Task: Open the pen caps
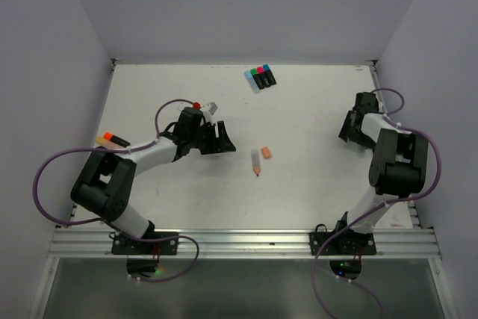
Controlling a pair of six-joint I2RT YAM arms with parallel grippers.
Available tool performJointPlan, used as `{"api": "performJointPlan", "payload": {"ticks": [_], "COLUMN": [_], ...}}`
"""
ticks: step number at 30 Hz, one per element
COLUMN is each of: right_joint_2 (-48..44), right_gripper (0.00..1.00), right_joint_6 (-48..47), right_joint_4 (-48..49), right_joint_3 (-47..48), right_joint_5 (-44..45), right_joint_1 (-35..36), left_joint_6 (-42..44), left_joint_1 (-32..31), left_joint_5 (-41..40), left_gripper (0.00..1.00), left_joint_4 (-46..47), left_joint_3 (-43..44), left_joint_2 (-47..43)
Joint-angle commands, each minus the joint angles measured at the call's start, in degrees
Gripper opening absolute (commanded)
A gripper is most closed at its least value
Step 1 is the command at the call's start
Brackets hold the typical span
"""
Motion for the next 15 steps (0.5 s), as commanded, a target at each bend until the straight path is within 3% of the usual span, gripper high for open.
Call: {"api": "performJointPlan", "payload": {"ticks": [1, 15], "right_joint_2": [2.6, 4.2], "right_gripper": [0.77, 0.74], "right_joint_6": [0.8, 1.4], "right_joint_4": [-2.5, -2.1], "right_joint_3": [0.0, -0.3], "right_joint_5": [2.1, -3.3], "right_joint_1": [-0.1, -2.2], "left_joint_6": [0.9, 2.0], "left_joint_1": [-0.2, -0.1], "left_joint_5": [1.1, 0.1], "left_gripper": [0.66, 0.66], "left_joint_4": [0.6, -2.7], "left_joint_3": [0.2, 0.1], "left_joint_2": [-1.2, -3.5]}}
